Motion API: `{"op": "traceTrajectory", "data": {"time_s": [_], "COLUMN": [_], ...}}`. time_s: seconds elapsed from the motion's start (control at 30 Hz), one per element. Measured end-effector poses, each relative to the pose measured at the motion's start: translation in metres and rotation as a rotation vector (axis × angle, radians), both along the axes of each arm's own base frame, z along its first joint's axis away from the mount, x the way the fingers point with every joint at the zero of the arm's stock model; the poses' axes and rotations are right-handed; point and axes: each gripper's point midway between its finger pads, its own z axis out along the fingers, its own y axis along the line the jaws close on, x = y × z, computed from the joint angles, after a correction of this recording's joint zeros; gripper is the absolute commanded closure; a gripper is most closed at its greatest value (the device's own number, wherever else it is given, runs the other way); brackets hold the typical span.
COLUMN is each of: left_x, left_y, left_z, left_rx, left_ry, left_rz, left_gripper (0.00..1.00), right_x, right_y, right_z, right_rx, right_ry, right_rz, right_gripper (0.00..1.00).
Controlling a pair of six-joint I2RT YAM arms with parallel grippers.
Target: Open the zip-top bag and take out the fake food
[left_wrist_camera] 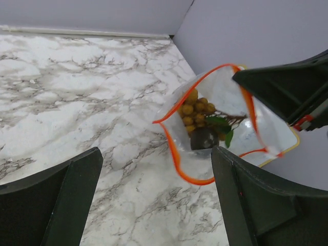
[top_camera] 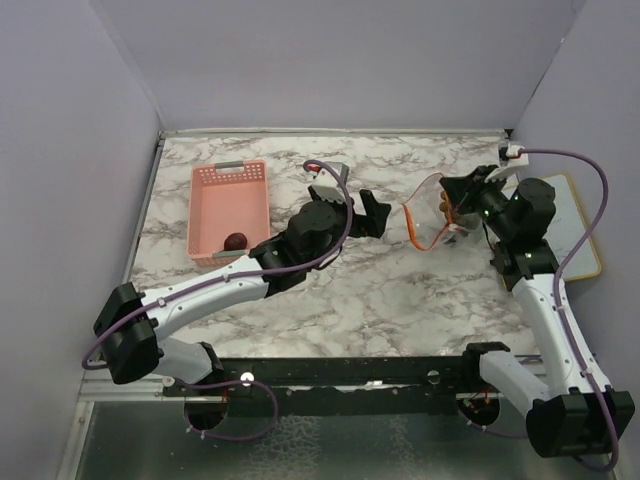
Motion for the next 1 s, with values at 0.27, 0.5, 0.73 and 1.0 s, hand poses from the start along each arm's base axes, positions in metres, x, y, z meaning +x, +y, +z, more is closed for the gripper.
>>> {"op": "traceTrajectory", "data": {"time_s": [0.27, 0.5, 0.73, 1.0], "left_x": [-0.008, -0.029, -0.032, -0.024], "left_y": [-0.016, -0.037, -0.027, -0.047], "left_z": [-0.013, -0.083, -0.111, -0.122], "left_rx": [-0.007, 0.174, 0.272, 0.274], "left_ry": [-0.015, -0.012, -0.062, -0.132], "left_rz": [-0.042, -0.146, -0.179, -0.217], "left_gripper": [0.01, 0.2, 0.24, 0.26], "right_x": [-0.012, -0.016, -0.016, -0.021], "right_y": [0.038, 0.043, 0.044, 0.052], "right_z": [-0.09, -0.115, -0.112, -0.1], "right_rx": [-0.008, 0.011, 0.016, 0.034], "right_ry": [0.171, 0.225, 0.213, 0.177], "right_rz": [0.114, 0.131, 0.133, 0.19], "right_gripper": [0.99, 0.99, 0.99, 0.99]}}
